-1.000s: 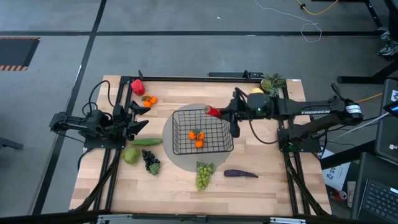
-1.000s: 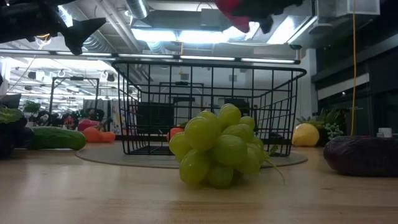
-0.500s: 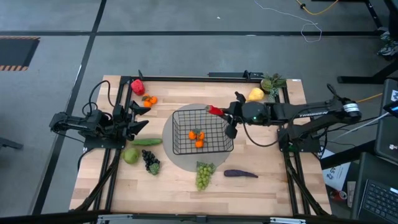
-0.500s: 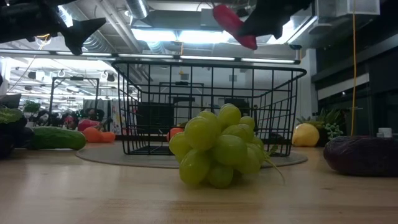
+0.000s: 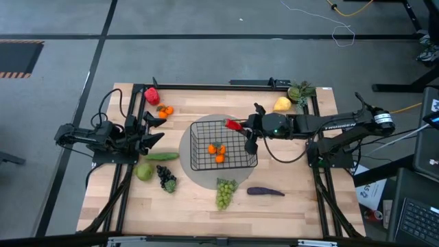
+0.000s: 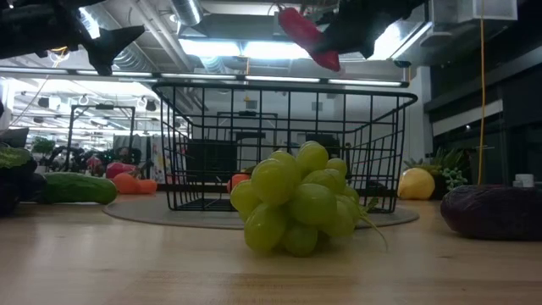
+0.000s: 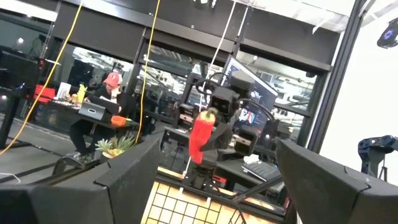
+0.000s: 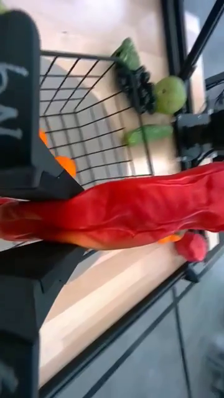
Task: Build produce basket
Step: Put the red chili pepper into the wire basket, then put the orange tangerine into the wire basket
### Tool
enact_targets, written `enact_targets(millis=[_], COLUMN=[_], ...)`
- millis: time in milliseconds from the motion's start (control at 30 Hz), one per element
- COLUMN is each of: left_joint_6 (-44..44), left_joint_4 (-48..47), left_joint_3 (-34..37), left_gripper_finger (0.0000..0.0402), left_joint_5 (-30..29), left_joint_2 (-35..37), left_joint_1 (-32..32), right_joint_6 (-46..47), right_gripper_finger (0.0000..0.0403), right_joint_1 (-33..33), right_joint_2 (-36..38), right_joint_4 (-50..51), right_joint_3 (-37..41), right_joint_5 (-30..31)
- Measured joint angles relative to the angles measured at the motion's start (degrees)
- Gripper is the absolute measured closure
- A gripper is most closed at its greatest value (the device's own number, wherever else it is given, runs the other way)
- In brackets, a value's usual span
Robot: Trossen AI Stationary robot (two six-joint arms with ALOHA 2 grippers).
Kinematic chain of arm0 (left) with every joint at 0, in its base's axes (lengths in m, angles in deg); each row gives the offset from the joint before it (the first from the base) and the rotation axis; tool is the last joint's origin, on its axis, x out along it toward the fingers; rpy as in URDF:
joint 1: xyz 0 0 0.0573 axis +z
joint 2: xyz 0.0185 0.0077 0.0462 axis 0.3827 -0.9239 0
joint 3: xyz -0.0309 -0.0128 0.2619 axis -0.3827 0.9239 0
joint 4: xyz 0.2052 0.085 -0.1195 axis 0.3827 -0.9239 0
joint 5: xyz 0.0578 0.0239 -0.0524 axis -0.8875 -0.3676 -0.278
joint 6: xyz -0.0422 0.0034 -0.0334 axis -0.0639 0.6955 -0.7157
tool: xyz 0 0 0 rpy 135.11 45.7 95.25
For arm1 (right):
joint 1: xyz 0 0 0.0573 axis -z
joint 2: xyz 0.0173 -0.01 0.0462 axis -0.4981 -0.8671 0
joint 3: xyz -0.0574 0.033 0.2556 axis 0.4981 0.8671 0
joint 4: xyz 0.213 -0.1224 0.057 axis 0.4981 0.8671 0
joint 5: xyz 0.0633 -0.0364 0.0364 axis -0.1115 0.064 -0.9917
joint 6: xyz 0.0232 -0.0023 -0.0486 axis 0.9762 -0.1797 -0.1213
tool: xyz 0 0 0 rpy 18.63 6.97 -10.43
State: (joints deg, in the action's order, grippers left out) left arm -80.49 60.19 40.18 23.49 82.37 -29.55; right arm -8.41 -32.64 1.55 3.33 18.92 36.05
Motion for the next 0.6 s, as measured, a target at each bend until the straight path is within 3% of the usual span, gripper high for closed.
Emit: enact_targets(millis=[367,600], left_joint_6=[0.0,1.1], left_joint_4=[-0.9,-0.9], left_joint_3=[0.0,0.0], left_gripper_finger=[0.0086,0.0086], left_joint_5=[0.0,0.0], left_joint_2=[0.0,0.0], left_joint_1=[0.0,0.0], right_joint_6=[0.1,2.7], right_gripper_finger=[0.0218,0.0204], right_joint_1=[0.0,0.0], right_joint_2=[0.0,0.0], right_joint_4=[-5.9,-5.5], right_joint_3=[0.0,0.0], right_joint_5=[-1.8,-1.8])
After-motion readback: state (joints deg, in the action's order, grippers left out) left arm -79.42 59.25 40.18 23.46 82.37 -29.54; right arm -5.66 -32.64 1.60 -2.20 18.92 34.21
